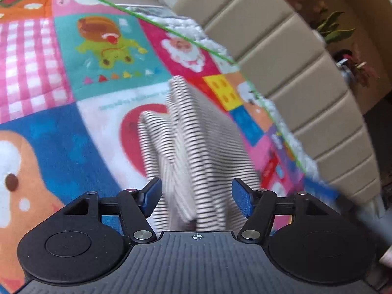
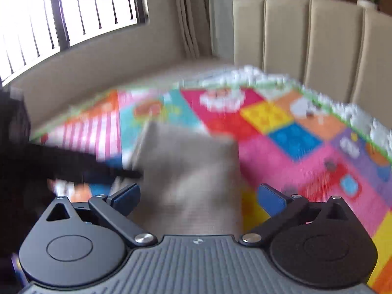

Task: Fold clothes

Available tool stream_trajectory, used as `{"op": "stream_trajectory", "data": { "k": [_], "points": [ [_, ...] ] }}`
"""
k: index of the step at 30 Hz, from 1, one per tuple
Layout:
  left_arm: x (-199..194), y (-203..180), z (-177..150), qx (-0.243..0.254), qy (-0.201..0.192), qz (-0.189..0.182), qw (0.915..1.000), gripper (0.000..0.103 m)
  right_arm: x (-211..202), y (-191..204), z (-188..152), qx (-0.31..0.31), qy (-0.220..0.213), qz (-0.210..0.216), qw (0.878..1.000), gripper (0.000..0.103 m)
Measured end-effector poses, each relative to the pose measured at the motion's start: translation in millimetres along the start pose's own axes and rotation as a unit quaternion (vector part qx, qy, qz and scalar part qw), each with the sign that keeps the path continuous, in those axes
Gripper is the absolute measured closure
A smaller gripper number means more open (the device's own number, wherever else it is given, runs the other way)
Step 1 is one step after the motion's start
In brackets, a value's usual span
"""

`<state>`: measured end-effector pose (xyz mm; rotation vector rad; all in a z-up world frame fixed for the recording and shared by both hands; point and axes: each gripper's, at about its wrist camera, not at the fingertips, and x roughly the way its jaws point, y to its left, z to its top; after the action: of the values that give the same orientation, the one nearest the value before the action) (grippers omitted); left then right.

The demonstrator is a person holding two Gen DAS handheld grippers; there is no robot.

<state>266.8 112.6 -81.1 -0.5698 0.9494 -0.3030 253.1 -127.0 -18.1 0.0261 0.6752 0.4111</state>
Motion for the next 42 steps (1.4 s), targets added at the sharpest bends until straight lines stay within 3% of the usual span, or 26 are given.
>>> {"op": "stream_trajectory", "data": {
  "k": [2,5,9,11,14,18,20,22,24,25,29,30,32,33,34,38,42],
  "points": [
    [9,8,-3,-0.003,0.019,0.023,0.9995,0.029,26,1,34,0.000,0.002,0.006,1.000,0.000],
    [10,15,-3,0.003,0.028,0.032,0.9991,0.023,82,10,66,-0.032,0.050,-0.007,0.998,0.000],
    [11,17,-5,0.027,0.030,0.051,0.9979,0.018,155,27,50,-0.084,0.172,-0.033,0.981,0.000],
    [11,19,-4,0.028,0.029,0.053,0.9978,0.018,160,37,33,-0.119,0.163,-0.045,0.978,0.000],
    [10,22,-2,0.021,0.032,0.044,0.9983,0.018,148,38,35,-0.122,0.150,-0.039,0.980,0.000],
    [9,19,-2,0.026,0.032,0.045,0.9981,0.018,118,7,38,-0.045,0.116,-0.011,0.992,0.000],
    [10,19,-2,0.025,0.032,0.045,0.9981,0.018,111,-19,26,0.017,0.120,0.001,0.993,0.000],
    [10,20,-1,0.025,0.033,0.044,0.9982,0.018,116,-39,11,0.102,0.153,0.029,0.983,0.000],
    [7,24,0,0.026,0.031,0.045,0.9982,0.018,120,-52,-1,0.188,0.181,0.070,0.963,0.002],
    [5,28,2,0.022,0.030,0.048,0.9981,0.018,115,-49,-1,0.209,0.172,0.085,0.959,0.002],
    [0,45,6,0.001,0.023,0.060,0.9979,0.018,83,-32,17,0.191,0.106,0.153,0.964,0.002],
    [1,46,6,-0.001,0.024,0.058,0.9980,0.017,80,-30,19,0.181,0.104,0.147,0.967,0.002],
    [3,45,6,0.001,0.024,0.057,0.9981,0.013,83,-19,10,0.103,0.117,0.055,0.986,0.002],
    [5,42,5,0.009,0.023,0.057,0.9981,0.011,86,-13,5,0.058,0.123,0.001,0.991,0.002],
    [7,39,5,0.016,0.023,0.057,0.9980,0.008,86,-10,-2,0.029,0.121,-0.026,0.992,0.002],
    [13,30,1,0.041,0.021,0.065,0.9968,0.007,87,-4,-31,-0.052,0.096,-0.078,0.991,0.000],
    [7,30,-3,0.029,0.002,0.063,0.9976,0.007,75,-13,-27,0.010,0.110,-0.080,0.991,0.000]
  ]
}}
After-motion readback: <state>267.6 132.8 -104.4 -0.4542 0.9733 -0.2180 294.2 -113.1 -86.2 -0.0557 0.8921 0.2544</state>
